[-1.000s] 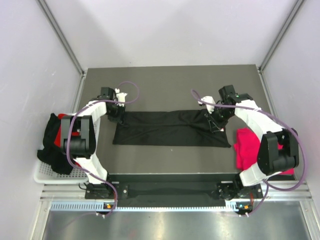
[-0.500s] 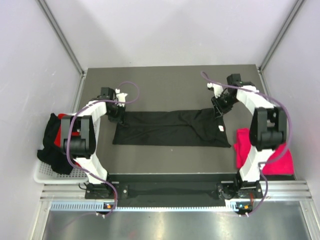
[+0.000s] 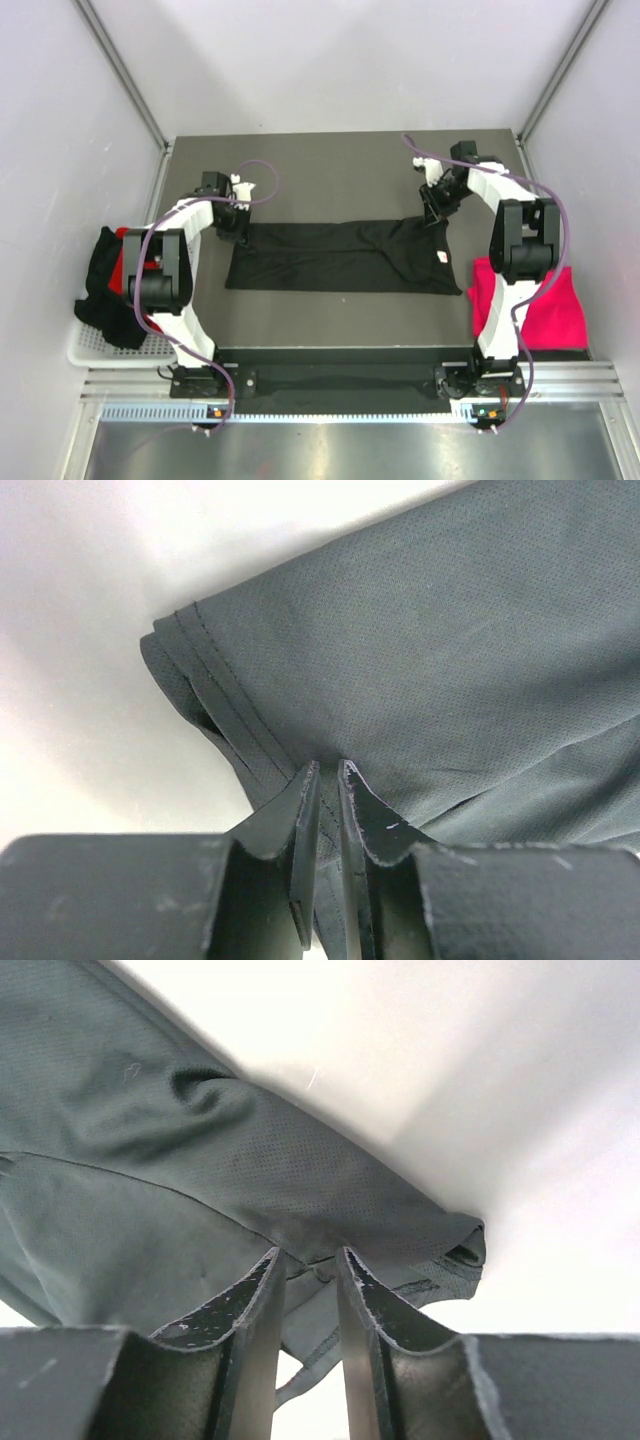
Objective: Fold and stack the t-shirts
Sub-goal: Fold the tshirt
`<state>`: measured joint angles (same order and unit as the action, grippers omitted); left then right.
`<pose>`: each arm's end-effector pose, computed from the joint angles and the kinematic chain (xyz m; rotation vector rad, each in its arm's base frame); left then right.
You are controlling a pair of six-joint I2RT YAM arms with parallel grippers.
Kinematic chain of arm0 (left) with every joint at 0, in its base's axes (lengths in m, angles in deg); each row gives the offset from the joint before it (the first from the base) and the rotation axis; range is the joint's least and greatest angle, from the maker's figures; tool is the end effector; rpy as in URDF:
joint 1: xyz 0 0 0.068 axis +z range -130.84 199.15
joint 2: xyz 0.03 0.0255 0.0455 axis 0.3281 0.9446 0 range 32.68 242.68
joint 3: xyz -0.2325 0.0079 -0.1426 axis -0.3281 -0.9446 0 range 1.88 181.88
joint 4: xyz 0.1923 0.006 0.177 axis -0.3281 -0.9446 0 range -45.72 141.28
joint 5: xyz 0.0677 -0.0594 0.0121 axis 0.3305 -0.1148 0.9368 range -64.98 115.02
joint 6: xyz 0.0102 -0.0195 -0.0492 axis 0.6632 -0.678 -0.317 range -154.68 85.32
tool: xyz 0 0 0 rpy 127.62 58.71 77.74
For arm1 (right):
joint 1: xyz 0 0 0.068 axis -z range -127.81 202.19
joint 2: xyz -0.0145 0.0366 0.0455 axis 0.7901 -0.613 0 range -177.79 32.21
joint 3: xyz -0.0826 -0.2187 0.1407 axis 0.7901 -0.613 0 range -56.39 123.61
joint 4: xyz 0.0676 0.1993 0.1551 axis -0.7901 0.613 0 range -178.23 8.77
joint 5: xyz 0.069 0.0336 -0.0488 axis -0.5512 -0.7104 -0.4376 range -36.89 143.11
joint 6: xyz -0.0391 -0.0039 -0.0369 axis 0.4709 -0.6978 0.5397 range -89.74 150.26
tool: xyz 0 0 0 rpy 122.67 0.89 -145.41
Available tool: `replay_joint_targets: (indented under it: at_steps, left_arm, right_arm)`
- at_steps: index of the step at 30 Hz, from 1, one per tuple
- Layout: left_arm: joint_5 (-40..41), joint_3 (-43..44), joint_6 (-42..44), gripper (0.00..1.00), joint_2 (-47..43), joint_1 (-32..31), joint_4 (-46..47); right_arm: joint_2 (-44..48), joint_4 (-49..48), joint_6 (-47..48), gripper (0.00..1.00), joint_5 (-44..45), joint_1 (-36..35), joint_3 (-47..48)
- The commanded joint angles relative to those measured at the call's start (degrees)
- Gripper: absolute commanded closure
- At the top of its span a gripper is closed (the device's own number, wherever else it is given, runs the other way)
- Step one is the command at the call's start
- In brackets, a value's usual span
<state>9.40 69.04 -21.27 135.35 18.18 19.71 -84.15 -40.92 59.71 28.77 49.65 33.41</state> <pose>0.3541 -0.0157 0.1781 0.4124 2.6690 -0.3086 0.4118 0.0330 0.1920 -0.8332 2.6033 0.4830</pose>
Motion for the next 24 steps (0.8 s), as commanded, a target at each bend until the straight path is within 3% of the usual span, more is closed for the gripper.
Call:
replay_joint_targets:
  at_steps: [1,24]
  left_arm:
    - [-1.0,2.3,0.0,0.82,0.7,-0.3,-0.5]
    - [5.1,5.5,-2.2,0.84,7.2,-0.2,0.6]
  right_arm:
    - [-0.8,-0.5,-0.1,0.71,-1.0,0.4,1.6]
    - [-10.2,-3.8,-2.4,0.69,6.9,6.1,2.4]
